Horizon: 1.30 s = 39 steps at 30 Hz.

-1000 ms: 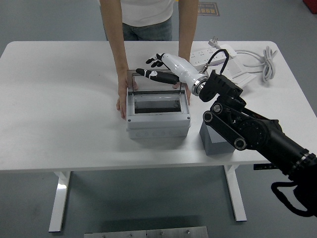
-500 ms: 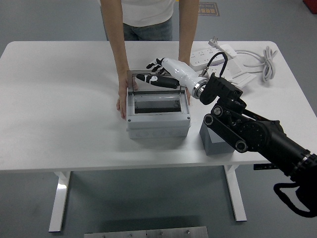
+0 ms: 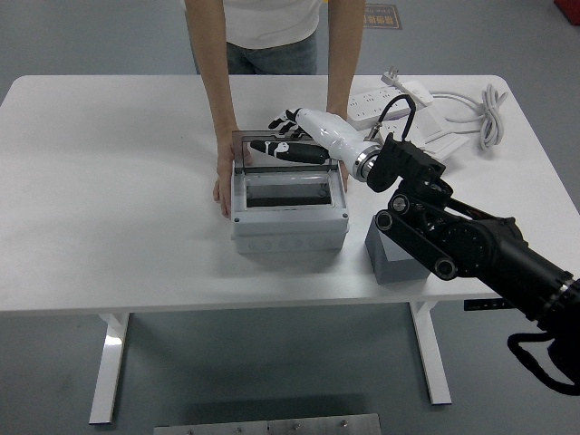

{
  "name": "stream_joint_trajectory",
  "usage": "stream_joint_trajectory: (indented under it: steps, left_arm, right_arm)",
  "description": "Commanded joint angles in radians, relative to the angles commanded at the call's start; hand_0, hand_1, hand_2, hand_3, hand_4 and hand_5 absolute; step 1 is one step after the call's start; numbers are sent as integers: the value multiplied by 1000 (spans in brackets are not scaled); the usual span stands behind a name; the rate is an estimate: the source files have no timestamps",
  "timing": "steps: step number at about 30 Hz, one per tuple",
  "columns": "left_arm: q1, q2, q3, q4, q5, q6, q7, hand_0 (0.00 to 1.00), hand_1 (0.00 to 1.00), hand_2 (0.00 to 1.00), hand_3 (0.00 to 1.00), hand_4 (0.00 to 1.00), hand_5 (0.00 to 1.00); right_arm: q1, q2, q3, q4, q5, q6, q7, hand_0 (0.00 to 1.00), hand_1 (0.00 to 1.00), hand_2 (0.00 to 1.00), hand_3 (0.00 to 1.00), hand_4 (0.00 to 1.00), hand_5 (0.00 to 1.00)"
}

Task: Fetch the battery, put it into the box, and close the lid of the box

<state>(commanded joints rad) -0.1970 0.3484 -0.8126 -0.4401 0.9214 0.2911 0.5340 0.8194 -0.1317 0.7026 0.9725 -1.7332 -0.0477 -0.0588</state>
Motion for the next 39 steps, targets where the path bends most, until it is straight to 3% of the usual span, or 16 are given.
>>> stream_joint_trajectory:
  steps: [9,10,21,39]
  left_arm:
    - [4,0,0,0,-2,1,1,616,702,603,584,597,2]
    - [4,0,0,0,-1,1,1,616,702,603,584,597,2]
    - [5,-2,-1,0,0,0,2,616,702,603,584,597,2]
    - [6,-7,-2,-1,-1,0,4,616,702,602,584,596,2]
  right_arm:
    - [-1,-14,-2,21,-11,17,-17,680,607,675,754,998,998]
    - [-1,-16,-1,24,-12,20,-20,623,597,672,747,998,998]
    - [-5,-28,2,38,-21,42,-39,593,589,669,743,998,998]
    - [-29,-40,1,113,-103,204,-167,538,567,664,728,995,998]
